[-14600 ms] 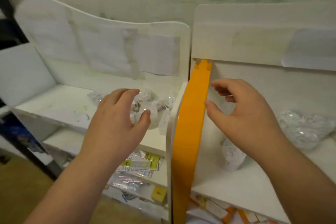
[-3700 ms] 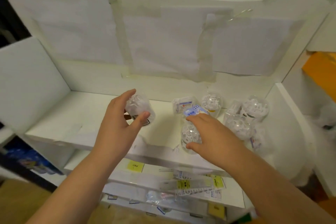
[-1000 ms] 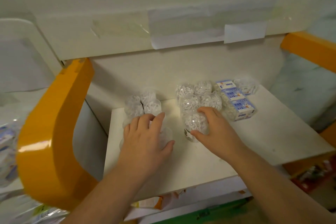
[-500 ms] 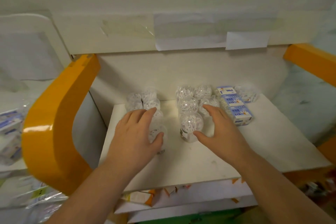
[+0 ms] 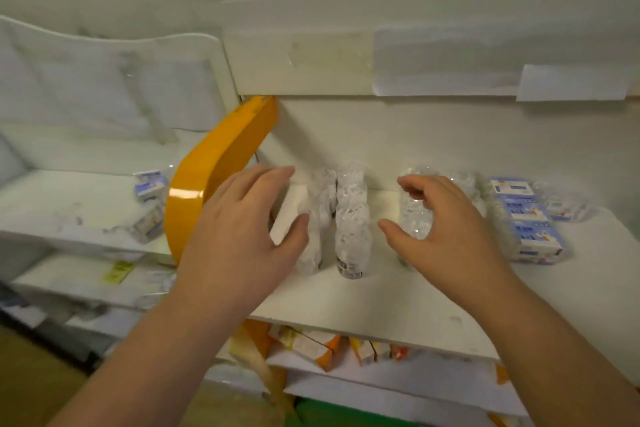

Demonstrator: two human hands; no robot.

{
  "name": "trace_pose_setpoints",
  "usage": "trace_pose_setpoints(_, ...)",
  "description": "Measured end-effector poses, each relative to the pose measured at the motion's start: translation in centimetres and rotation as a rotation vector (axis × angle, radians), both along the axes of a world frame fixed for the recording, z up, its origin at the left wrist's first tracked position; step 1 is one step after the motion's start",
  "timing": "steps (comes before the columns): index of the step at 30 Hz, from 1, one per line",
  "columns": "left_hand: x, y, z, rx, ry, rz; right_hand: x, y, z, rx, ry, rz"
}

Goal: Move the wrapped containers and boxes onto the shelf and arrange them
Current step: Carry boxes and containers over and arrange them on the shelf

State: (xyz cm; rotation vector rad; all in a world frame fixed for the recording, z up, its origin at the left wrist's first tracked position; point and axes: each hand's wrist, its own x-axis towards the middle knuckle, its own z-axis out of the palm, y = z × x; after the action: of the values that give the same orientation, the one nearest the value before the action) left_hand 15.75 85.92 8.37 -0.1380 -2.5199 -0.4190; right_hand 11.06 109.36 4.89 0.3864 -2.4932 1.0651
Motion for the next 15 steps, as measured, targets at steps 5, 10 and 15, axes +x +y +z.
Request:
trace_pose_setpoints(5, 2.6, -4.5, 1.5, 0.025, 0.002, 0.163, 0.1, -4.8, 1.5, -0.082, 0.011, 0.141)
trace_pose_setpoints(10, 4.8, -9.0, 1.6, 0.062, -0.019, 0.266, 0.2, -10.5, 2.6, -0.073, 0.021, 0.259)
trace_pose_setpoints(15, 5.2, -14.2, 0.4, 0.114, -0.049, 0.335, 0.3, -16.6, 4.0, 0.016, 0.100, 0.324)
